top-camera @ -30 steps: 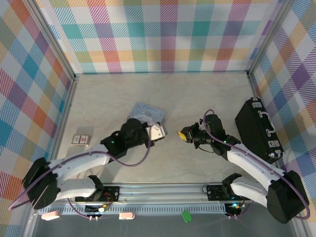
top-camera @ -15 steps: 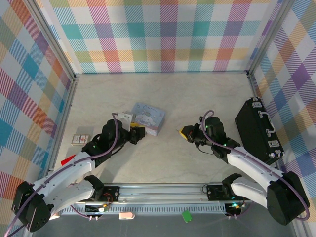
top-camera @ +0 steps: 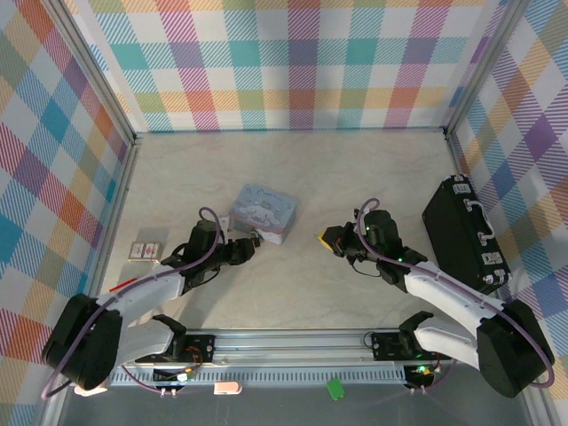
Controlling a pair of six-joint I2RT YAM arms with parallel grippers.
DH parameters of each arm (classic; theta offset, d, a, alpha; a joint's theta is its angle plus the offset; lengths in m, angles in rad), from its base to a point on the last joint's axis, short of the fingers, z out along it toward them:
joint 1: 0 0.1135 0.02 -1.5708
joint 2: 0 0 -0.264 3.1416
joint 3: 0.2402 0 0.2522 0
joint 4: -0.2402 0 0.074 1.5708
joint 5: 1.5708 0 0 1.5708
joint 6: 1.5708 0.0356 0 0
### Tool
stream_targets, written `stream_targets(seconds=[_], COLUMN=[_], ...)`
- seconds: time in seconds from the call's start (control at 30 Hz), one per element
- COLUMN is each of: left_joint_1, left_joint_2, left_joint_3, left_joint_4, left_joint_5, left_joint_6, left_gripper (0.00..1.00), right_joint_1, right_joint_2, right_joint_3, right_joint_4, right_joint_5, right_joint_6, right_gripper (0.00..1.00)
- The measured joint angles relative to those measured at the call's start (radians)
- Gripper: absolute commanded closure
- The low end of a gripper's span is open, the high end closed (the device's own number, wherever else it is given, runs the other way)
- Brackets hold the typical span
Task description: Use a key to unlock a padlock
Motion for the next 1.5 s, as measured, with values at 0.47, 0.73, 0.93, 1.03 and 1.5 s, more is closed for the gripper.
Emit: stream_targets(seconds=[0.47,0.73,0.93,1.03,1.5], left_joint_1=[0.023,0.029,0.029,0.029,-0.034], left_joint_2=[0.289,0.343,0.366,0.368,0.411], left_joint_3=[0.053,0.09,0.122,0.132,0.171], left_joint_4=[0.159,0.148,0.125,0.121,0.159], left_joint_5=[0.066,0.087,0.091,0.09,0.056], left_joint_6=[-0.013,-0.014,-0.005,0.003,0.057], left_gripper=[0.52,0.58,0.62,0.65,0.85], right_joint_1=[0.006,0.006,0.006,0.006,0.006], right_joint_2=[0.027,0.04,0.068,0.082,0.1], right_joint_3=[0.0,0.0,0.0,0.0,0.0], right_joint_4=[0.007,0.014,0.025,0.035,0.059], right_joint_5=[-0.001,-0.001,-0.002,-0.005,-0.009], right_joint_6=[0.0,0.0,0.001,0.004,0.004], right_gripper=[1.0,1.0,1.0,1.0,1.0])
